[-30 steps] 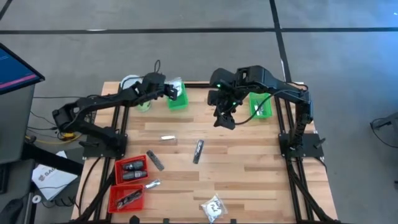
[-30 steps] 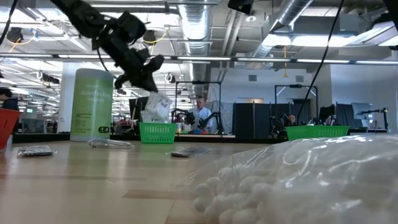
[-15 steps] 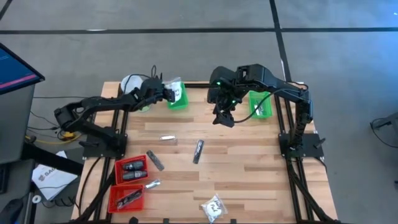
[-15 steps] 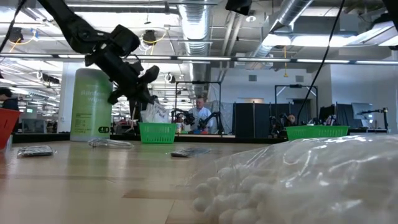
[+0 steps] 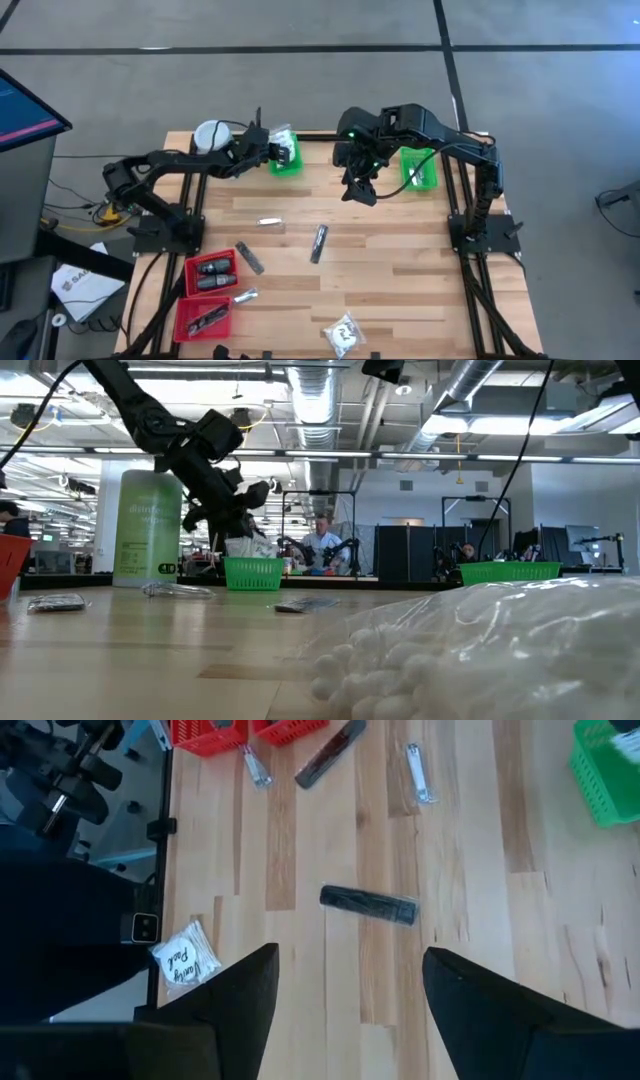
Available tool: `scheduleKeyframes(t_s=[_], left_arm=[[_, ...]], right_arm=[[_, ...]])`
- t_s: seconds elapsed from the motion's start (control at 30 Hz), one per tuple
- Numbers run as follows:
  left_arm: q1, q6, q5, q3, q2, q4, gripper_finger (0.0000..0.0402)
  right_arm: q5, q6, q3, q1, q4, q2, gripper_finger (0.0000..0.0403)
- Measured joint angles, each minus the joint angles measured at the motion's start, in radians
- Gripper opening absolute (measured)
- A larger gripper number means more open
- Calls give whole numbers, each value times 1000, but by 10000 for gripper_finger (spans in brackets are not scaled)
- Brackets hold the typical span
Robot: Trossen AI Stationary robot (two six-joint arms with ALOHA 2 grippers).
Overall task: Pick & Place Travel size toiletries
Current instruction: Put the white vanity pack into the top left green basket, then put the black comb into the bottom red basket
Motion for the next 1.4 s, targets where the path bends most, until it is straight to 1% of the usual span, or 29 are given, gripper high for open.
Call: scheduleKeyframes(t_s=[0.07, 0.17, 0.23, 0.3, 0.53, 0.6, 0.7, 0.8, 0.87, 0.97, 1.0, 1.13, 1.33, 1.4], left_arm=[[1, 22, -8, 20, 0, -23, 2], [7, 25, -8, 44, 0, -142, 8], [12, 23, -8, 50, 0, -215, 18], [12, 17, -9, 50, 0, -255, 31], [-6, 11, -30, 52, -28, -253, 86], [-8, 12, -60, 52, -52, -251, 95], [-8, 15, -69, 55, -86, -249, 99], [-8, 33, -54, 72, -106, -248, 92], [-8, 84, 28, 92, -100, -249, 76], [-8, 160, 173, 142, -58, -299, 22], [-8, 172, 197, 164, -37, -335, 12], [-8, 231, 204, 302, 77, -522, 1], [-14, 308, 268, 544, 268, -788, 0], [-25, 337, 274, 610, 319, -874, 0]], right_arm=[[-1, 0, 0, 0, 0, 0, 238], [-1, 0, 0, 0, 0, 0, 238], [-1, 0, 0, 0, 0, 0, 238], [-1, -2, 0, 0, 0, 0, 238], [-1, -8, 0, 0, 4, 0, 238], [-1, -8, 0, 0, 4, 0, 238], [-1, -8, 0, 0, 4, 0, 238], [-1, -8, 0, 0, 3, 0, 238], [-1, -8, 0, 1, 3, 0, 238], [-1, -11, 0, 2, 4, 0, 238], [-1, -12, 0, 1, 3, 0, 238], [0, -26, -1, 0, 4, 0, 238], [0, -27, -1, 0, 8, 0, 238], [-1, -27, -1, 0, 8, 0, 238]])
